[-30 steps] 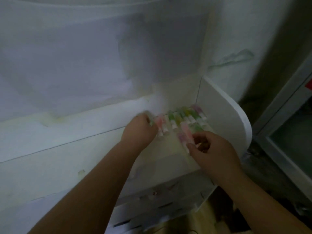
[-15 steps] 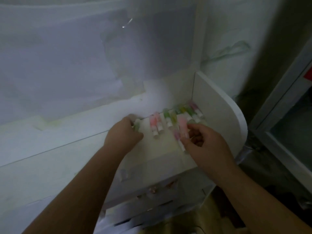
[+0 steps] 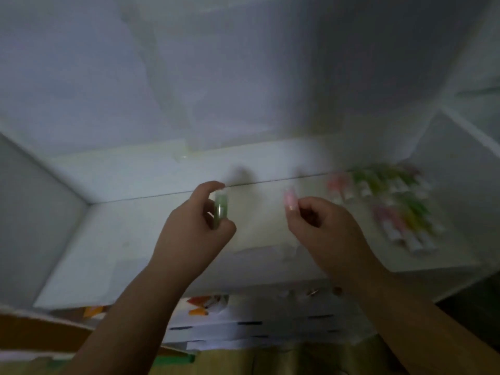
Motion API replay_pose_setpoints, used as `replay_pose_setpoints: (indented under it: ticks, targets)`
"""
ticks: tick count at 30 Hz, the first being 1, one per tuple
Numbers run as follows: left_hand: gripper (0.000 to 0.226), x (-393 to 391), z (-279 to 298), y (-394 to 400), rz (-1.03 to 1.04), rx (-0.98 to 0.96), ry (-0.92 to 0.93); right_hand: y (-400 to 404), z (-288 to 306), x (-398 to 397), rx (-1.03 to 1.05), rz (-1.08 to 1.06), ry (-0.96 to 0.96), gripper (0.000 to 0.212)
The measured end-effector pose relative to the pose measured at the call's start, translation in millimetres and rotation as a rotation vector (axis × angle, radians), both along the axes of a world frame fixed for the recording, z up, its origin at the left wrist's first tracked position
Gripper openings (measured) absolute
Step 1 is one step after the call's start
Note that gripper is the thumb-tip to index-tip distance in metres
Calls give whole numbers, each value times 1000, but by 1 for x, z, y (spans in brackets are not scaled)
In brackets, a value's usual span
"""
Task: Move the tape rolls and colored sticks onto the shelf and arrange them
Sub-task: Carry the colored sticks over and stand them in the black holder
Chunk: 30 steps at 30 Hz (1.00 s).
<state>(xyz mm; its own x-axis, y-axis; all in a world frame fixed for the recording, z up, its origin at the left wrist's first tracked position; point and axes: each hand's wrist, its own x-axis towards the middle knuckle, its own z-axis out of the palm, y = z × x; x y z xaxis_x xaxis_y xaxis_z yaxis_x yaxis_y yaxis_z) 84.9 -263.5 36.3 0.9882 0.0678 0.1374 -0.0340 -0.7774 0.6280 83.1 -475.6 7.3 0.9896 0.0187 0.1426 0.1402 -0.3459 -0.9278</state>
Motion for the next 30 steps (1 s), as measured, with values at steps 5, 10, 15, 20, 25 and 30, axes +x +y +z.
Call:
replay_pose_setpoints:
  ticks: [5, 10, 15, 20, 25, 30]
  targets:
    - [43, -39, 7, 75, 70, -117, -74, 75, 8, -21, -17, 111, -12, 29]
    - [41, -99, 20, 160, 100, -168, -158, 165, 23, -56, -16, 209, -32, 17]
    - [41, -165, 22, 244, 170, -212, -213, 254, 33, -103, -60, 278, -19, 19]
    - [36, -224, 25, 326, 201, -226, -275, 336, 37, -145, -110, 336, -40, 9]
    - [40, -265, 24, 392, 313, -187, -289, 402, 45, -179, -89, 396, -46, 5]
    - [46, -298, 21, 442, 426, -231, -319, 462, 45, -201, -67, 464, -67, 11]
